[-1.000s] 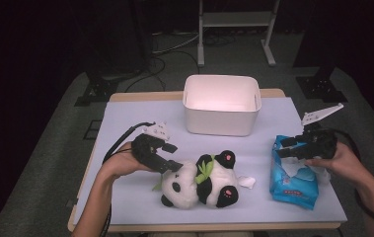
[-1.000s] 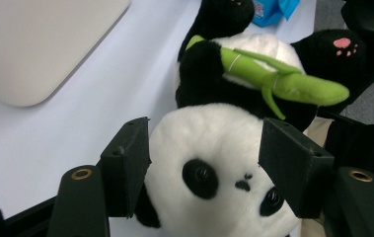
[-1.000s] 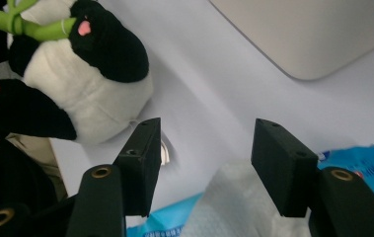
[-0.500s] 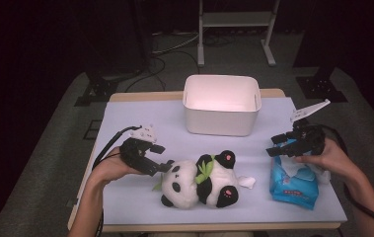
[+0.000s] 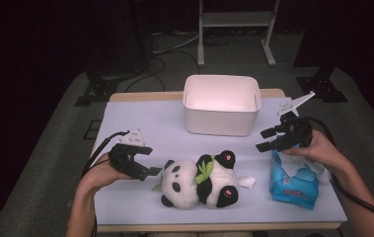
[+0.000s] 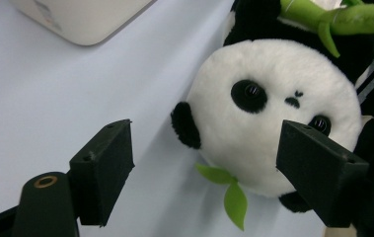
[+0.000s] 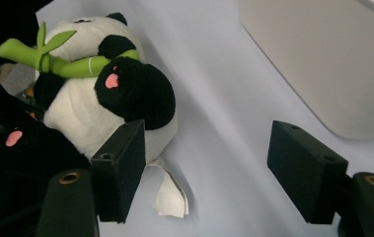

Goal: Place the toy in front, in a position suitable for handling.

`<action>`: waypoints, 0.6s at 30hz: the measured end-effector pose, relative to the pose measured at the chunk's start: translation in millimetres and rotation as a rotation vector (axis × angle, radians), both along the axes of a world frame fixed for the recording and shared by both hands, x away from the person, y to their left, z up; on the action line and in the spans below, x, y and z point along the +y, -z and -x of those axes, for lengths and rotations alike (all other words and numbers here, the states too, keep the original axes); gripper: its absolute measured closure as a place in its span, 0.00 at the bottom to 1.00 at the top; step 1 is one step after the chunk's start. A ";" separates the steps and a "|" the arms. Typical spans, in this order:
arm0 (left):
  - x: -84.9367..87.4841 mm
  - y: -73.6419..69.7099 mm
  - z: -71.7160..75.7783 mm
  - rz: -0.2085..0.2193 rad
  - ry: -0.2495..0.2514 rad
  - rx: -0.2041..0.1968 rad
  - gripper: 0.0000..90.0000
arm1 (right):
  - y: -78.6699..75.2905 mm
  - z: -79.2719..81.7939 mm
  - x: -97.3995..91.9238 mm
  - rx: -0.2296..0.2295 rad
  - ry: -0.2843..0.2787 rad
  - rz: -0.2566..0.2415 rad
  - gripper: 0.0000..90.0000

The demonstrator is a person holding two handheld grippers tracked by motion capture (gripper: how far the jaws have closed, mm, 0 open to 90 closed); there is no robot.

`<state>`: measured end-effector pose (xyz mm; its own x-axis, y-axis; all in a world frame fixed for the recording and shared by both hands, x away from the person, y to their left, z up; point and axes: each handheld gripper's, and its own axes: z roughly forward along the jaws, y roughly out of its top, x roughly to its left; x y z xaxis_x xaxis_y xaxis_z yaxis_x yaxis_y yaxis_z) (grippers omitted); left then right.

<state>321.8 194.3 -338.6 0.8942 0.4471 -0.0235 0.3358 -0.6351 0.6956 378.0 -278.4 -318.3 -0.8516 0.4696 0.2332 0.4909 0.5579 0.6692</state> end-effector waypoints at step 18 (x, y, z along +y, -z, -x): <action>26.4 11.6 6.8 0.011 -0.096 -0.021 0.15 | -12.9 -27.9 35.2 -0.030 -0.082 0.053 0.34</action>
